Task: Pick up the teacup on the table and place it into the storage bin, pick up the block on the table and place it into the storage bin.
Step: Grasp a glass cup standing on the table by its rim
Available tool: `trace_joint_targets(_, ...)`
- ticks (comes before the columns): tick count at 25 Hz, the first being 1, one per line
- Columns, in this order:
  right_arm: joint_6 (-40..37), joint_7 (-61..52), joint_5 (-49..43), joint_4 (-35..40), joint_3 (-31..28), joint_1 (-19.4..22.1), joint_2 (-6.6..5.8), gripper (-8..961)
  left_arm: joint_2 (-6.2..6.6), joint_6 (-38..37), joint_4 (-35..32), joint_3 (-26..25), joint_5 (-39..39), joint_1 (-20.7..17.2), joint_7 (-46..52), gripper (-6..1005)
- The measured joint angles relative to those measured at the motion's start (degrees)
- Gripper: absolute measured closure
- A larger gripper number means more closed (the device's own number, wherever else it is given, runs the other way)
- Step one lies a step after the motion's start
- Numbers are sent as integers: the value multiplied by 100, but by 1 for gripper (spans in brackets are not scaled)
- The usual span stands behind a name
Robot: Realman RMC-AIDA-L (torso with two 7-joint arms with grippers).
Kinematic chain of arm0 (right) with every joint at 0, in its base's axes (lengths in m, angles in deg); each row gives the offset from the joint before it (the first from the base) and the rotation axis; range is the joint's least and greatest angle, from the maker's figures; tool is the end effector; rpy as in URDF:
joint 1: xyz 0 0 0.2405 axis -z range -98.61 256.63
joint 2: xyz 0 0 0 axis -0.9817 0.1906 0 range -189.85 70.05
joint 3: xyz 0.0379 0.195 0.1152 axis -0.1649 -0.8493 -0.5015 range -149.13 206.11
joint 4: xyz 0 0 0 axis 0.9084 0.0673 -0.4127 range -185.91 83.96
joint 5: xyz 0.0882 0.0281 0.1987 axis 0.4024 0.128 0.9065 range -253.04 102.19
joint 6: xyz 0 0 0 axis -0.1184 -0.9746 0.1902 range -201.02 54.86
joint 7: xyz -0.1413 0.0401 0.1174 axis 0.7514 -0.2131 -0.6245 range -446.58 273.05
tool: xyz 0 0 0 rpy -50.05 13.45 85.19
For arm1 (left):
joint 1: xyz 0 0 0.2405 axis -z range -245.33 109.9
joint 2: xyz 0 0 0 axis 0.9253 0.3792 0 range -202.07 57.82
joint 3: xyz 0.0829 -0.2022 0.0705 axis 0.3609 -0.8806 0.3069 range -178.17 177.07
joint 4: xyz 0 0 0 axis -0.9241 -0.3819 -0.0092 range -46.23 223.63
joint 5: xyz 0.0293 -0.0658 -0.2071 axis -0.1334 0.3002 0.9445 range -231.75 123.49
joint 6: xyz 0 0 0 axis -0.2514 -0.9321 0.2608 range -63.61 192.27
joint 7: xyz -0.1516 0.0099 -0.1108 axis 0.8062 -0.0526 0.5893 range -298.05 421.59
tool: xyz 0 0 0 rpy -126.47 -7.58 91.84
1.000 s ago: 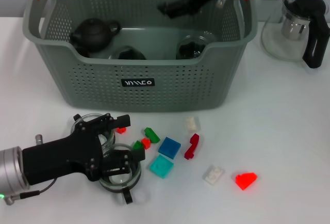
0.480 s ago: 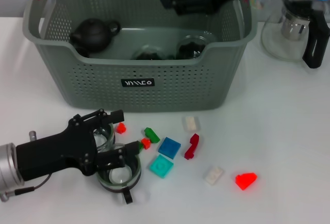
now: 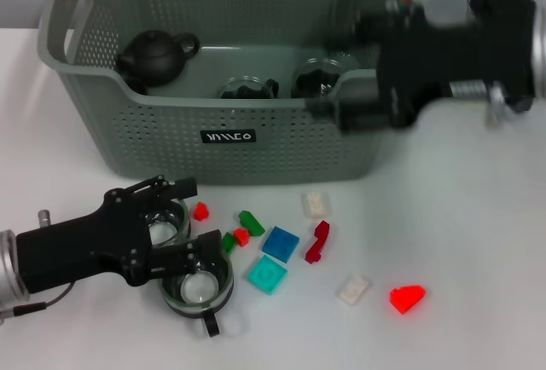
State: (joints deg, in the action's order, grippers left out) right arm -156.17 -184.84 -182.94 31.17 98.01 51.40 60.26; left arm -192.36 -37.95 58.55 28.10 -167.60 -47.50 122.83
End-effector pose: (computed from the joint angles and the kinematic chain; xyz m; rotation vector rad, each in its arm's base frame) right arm 0.0763 0.3553 0.0066 -2.7995 -0.0729 0.4765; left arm -0.2590 0.2667 -0.0212 -2.6062 -0.5385 -1.0013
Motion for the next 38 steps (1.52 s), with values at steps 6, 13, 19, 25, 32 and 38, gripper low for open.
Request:
trace_joint_targets(6,-1085,293,-74,-226,-134,252,-14,194,29,93,-116,-106,-53,-17,25,123)
trace_joint_targets(13,-1265,295,-266,-549,-187,410,-13,194,73,551,-788,-151,-419,-34,892,124)
trace_joint_targets(19,-1253,265,-270,-855,-249,325,-2,195,218,523,-1537,-138,-831,-48,1933,123)
trace_joint_targets(25,-1193,295,-284,-1047,-342,154,-16,195,382,313,-2082,-134,-1264,36,3337,123)
trace_joint_targets(32,-1186,253,-544,-1122,-452,-74,-34,196,462,-16,-2442,-110,-1546,182,5320,124)
trace_joint_targets(38,-1229,237,-832,-1134,-527,-262,-44,196,509,-389,-2507,-127,-1557,353,6307,124)
